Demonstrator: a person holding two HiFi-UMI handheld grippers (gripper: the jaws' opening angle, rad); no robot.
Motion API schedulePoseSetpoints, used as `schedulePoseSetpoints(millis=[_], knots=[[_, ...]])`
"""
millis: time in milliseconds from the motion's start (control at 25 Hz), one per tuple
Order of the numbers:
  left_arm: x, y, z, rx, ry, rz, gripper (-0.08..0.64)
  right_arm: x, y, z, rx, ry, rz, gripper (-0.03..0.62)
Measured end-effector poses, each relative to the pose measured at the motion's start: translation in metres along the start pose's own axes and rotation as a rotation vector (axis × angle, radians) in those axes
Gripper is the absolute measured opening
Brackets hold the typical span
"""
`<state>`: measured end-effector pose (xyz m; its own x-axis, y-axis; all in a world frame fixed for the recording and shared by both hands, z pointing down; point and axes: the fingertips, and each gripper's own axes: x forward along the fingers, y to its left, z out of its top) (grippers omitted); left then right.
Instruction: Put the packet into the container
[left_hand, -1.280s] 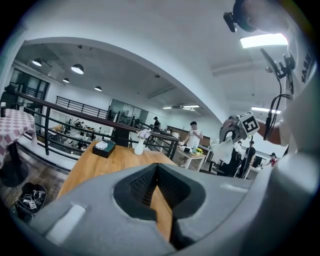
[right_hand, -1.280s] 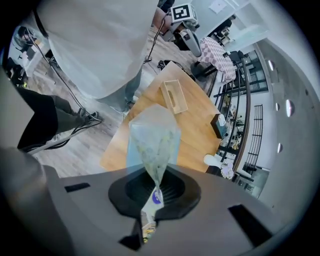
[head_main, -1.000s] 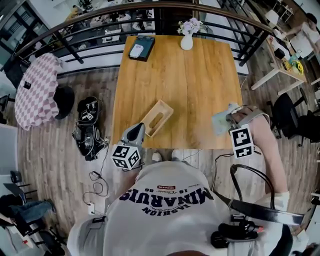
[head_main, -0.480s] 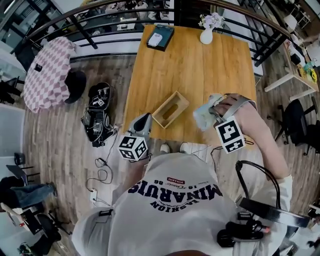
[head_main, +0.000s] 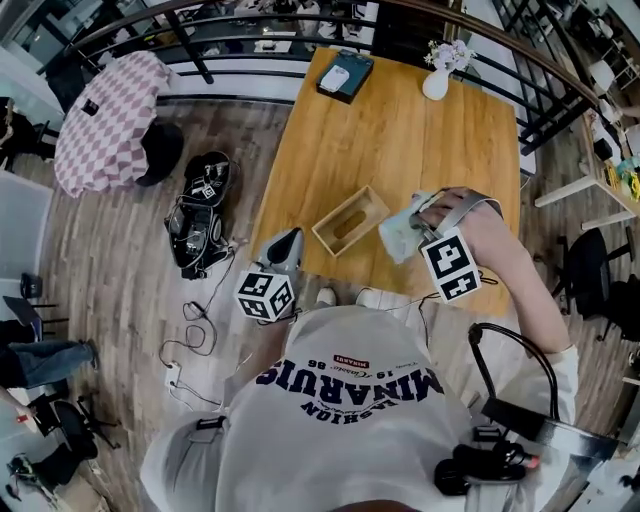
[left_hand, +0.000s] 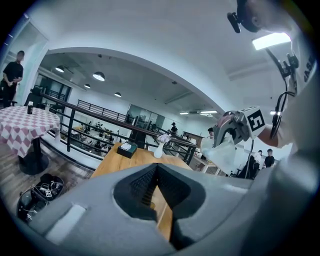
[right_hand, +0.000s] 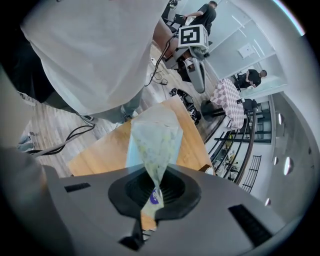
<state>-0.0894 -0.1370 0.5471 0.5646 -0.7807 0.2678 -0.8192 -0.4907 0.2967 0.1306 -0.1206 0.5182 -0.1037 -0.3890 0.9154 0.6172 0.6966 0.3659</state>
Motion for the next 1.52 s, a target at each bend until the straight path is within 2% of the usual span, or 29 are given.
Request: schedulePoseSetpoints(millis=[120, 400, 560, 800, 1160, 1520], knots=[[0.000, 0.000, -0.002, -0.004, -0.002, 0.006, -0.002, 0.010, -0.022, 0.011, -0.029, -0.012, -0.006, 0.009], [-0.007, 0.010, 0.001, -0.003, -0.023, 0.029, -0.002, 0.044, -0.103, 0.049, -0.101, -0.068, -0.019, 0.009], [-0.016, 0.016, 0.000, -0.013, -0.029, 0.051, -0.002, 0.051, -0.128, 0.065, -0.107, -0.095, -0.021, 0.009], [-0.029, 0.031, -0.010, -0.036, -0.018, 0.093, -0.002, 0.061, -0.129, 0.076, -0.101, -0.131, 0.002, 0.009], [-0.028, 0.036, -0.011, -0.054, -0.018, 0.077, -0.002, 0.084, -0.124, 0.091, -0.113, -0.132, 0.043, 0.009], [-0.030, 0.051, -0.016, -0.078, -0.014, 0.122, -0.002, 0.142, -0.100, 0.107, -0.137, -0.144, 0.112, 0.009]])
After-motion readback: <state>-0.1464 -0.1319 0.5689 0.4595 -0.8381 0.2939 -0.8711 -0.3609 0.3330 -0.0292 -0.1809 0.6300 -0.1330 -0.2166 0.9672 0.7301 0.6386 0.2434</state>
